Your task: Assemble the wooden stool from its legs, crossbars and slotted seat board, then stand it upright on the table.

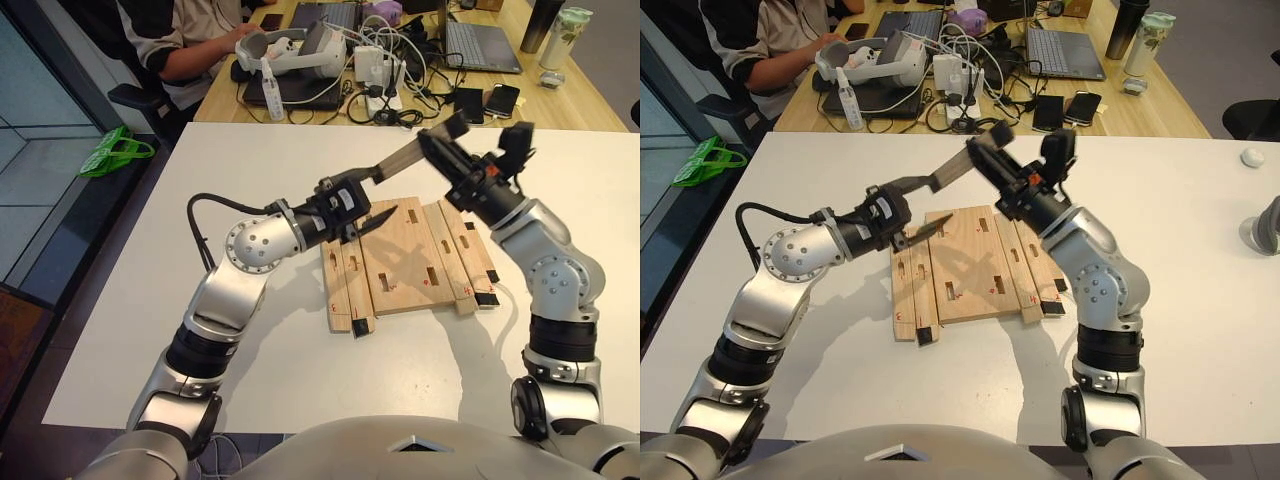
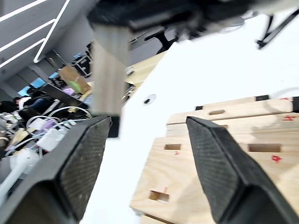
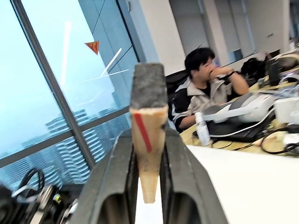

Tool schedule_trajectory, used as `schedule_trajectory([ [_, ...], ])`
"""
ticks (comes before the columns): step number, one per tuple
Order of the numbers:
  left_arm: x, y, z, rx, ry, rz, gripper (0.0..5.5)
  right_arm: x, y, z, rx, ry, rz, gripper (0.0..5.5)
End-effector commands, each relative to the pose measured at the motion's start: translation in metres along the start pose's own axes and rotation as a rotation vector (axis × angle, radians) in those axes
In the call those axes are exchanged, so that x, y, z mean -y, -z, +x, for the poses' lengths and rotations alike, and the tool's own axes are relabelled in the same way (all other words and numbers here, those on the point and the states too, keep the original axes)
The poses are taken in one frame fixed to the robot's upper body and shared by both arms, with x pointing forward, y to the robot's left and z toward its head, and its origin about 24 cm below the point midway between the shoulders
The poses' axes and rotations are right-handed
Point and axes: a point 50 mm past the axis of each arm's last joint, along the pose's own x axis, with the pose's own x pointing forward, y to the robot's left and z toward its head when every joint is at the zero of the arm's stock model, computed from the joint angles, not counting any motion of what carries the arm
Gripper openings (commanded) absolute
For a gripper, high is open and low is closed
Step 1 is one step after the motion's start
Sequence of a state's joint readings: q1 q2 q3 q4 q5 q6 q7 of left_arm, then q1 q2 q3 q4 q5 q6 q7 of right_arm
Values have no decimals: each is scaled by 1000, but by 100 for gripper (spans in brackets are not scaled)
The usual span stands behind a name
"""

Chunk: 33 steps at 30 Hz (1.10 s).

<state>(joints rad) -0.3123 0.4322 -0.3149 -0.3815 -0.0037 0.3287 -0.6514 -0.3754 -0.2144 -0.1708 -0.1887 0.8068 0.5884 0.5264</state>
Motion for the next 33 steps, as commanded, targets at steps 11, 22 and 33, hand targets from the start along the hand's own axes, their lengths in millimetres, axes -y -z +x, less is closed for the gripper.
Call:
schedule_trajectory([
  [11,-60,-11,-14,143,-609,-429,397,44,30,-81,-307,493,10,38],
  [22,-66,-6,-18,135,-750,-537,397,54,42,-93,-383,632,-46,38],
  [33,-64,-2,-22,121,-826,-565,397,38,41,-92,-457,586,-26,38],
])
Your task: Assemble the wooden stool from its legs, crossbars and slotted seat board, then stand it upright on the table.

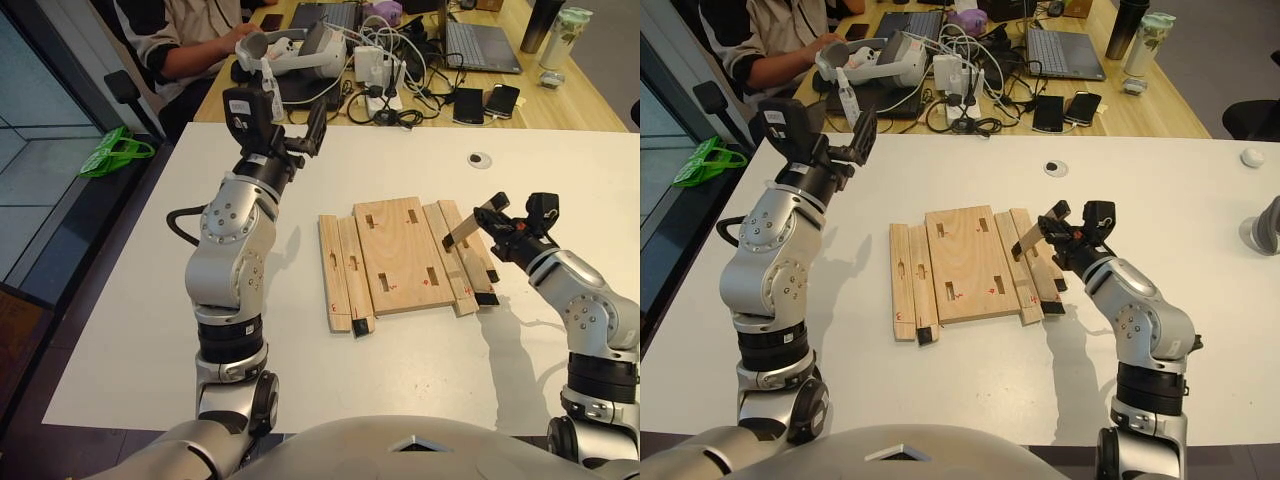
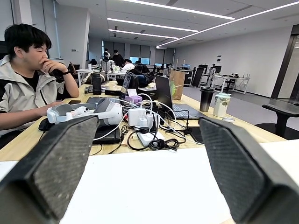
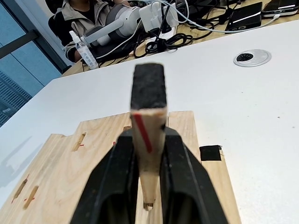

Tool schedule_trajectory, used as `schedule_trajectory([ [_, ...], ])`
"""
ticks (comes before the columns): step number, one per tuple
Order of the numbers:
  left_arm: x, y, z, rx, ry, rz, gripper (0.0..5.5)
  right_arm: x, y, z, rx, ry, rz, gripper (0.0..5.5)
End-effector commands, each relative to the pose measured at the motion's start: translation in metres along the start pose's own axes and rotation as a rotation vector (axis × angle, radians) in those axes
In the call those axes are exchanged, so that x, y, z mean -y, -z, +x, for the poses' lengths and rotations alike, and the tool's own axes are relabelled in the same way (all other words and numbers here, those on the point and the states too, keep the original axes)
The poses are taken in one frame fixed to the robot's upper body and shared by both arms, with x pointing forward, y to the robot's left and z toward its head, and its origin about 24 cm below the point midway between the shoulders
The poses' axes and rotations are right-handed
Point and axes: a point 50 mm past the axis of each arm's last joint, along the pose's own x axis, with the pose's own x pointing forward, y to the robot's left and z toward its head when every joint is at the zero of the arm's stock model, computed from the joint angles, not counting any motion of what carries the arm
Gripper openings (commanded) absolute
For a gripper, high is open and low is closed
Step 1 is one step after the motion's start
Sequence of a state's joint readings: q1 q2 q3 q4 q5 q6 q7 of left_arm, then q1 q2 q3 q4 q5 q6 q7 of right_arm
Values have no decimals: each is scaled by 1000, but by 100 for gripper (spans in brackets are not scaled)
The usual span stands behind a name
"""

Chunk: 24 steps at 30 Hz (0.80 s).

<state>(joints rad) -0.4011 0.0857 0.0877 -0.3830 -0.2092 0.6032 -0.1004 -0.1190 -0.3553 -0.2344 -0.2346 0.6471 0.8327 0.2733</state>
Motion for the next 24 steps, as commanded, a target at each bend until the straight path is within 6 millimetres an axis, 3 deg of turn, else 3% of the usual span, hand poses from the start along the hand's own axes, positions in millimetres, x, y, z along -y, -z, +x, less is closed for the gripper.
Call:
schedule_trajectory([
  [1,1,2,-2,-2,-37,-21,397,-1,4,-6,-57,12,-15,38],
  [7,3,4,-4,11,-100,-40,397,2,4,-4,-72,108,-151,38],
  [12,3,5,-4,10,-123,-48,397,5,15,-1,-59,216,-120,38],
  [24,4,6,-2,21,-127,-9,397,-10,49,-2,-258,70,-241,38],
])
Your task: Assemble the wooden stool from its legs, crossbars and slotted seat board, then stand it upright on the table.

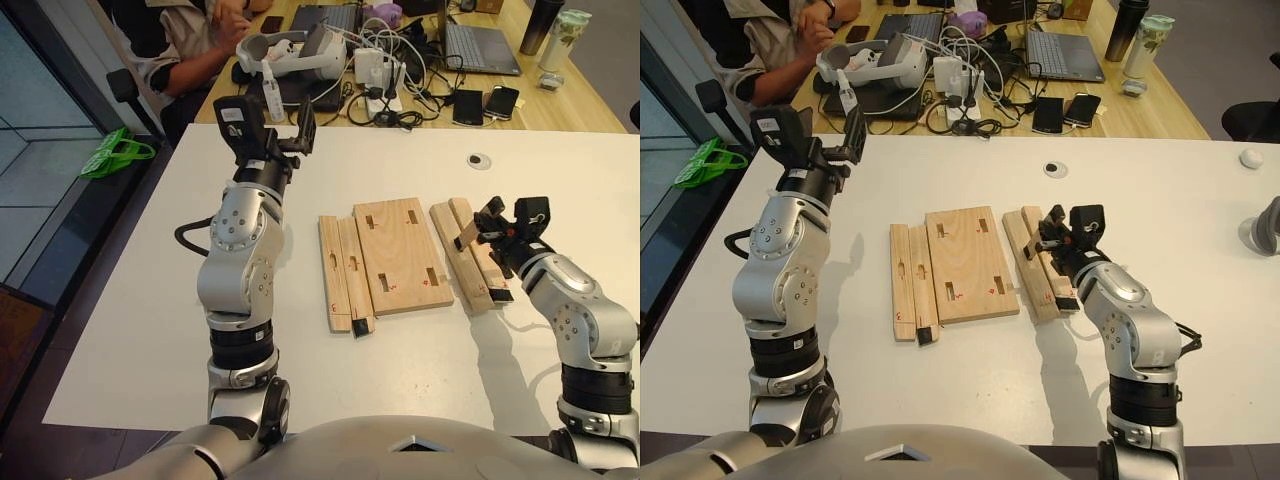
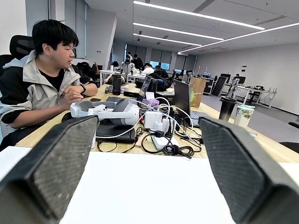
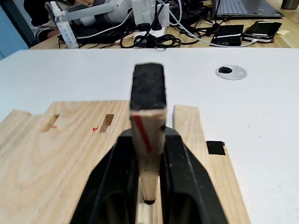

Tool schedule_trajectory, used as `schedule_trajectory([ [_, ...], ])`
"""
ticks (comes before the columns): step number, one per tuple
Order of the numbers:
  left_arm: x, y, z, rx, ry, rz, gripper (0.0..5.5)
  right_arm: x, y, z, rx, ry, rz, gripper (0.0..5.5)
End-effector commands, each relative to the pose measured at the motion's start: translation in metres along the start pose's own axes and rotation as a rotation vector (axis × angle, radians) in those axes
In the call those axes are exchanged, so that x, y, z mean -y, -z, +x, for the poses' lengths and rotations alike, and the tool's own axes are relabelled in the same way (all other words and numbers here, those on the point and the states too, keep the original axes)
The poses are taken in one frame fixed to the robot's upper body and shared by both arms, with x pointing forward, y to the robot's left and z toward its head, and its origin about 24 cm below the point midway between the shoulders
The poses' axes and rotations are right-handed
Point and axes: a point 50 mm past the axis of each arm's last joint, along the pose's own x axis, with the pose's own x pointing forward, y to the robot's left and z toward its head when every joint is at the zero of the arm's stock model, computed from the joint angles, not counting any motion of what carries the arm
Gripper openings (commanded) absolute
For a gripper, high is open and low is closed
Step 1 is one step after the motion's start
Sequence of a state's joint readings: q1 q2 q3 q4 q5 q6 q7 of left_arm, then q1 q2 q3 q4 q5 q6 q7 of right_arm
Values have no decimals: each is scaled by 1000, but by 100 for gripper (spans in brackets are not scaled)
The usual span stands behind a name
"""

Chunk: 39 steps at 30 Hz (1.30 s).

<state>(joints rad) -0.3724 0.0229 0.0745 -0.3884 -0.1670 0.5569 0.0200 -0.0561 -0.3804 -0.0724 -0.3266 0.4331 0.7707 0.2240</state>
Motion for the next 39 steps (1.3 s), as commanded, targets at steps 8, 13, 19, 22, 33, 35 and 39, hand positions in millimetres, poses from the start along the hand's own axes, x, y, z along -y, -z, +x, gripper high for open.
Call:
schedule_trajectory([
  [8,1,0,2,6,8,34,397,-8,38,6,-191,-46,-9,38],
  [13,1,-1,2,15,9,41,397,-5,20,8,-52,-56,-19,79],
  [19,2,-1,3,20,15,49,397,-1,-11,1,141,-84,10,174],
  [22,1,-2,2,23,13,50,397,3,-32,-5,248,-100,12,223],
  [33,4,-2,2,31,17,51,397,-8,-185,-25,827,-116,26,223],
  [35,6,0,0,23,19,50,397,-13,-183,-22,810,-100,20,223],
  [39,9,2,-3,14,29,50,397,-24,-171,-18,770,-108,21,223],
])
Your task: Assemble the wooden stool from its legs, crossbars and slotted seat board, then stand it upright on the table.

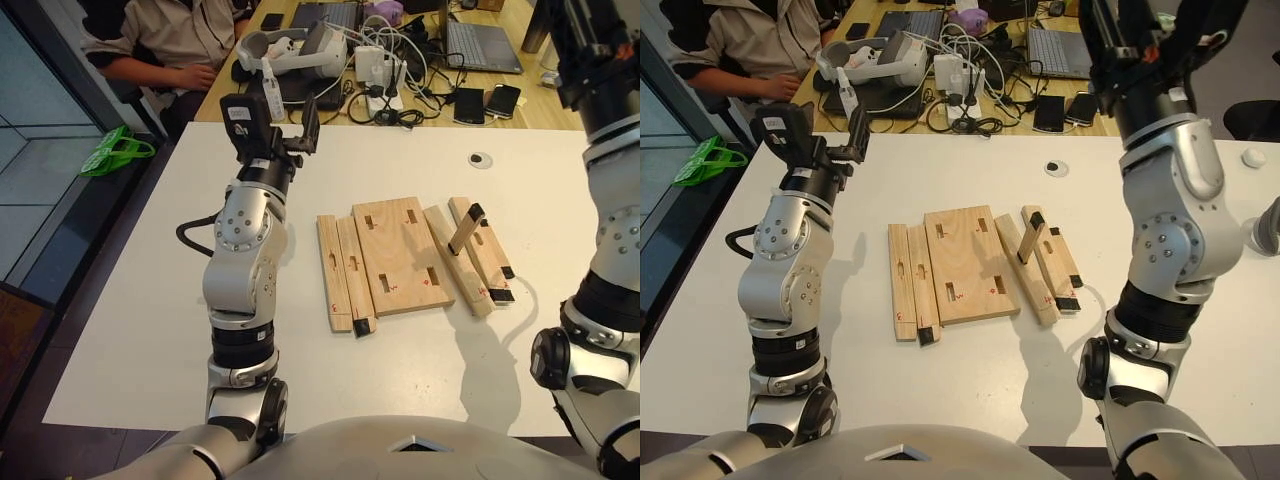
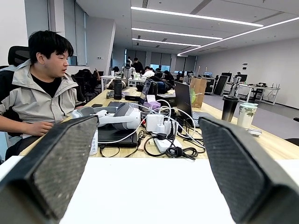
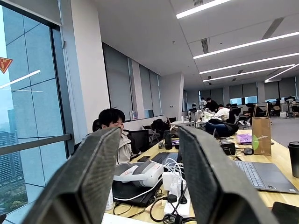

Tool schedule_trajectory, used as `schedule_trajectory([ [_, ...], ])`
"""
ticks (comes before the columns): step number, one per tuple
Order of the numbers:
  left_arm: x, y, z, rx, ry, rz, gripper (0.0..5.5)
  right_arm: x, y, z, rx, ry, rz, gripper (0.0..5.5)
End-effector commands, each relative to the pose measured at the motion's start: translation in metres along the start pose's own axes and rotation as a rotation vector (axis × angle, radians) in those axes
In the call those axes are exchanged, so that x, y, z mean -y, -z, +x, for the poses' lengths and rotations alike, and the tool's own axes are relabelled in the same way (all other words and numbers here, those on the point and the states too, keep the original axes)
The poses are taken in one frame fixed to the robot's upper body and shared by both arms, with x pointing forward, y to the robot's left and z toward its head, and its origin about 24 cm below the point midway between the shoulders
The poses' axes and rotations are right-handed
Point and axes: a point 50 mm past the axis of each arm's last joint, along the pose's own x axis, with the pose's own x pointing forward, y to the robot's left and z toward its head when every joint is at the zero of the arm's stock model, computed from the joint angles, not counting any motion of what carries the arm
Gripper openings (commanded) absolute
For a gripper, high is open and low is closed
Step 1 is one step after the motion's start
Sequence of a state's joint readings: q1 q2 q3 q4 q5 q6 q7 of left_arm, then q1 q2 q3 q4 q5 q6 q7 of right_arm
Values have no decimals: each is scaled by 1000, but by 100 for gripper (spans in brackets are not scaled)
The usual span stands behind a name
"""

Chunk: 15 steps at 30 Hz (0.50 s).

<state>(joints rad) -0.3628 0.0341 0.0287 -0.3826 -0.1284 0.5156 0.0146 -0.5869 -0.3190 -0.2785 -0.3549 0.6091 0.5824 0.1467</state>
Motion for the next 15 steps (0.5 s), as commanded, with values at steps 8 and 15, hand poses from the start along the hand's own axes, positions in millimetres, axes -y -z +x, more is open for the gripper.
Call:
schedule_trajectory([
  [8,7,1,1,-8,16,-12,397,-4,186,-119,-998,-38,16,223],
  [15,3,0,1,-3,-2,-13,397,11,173,-94,-763,103,60,223],
])
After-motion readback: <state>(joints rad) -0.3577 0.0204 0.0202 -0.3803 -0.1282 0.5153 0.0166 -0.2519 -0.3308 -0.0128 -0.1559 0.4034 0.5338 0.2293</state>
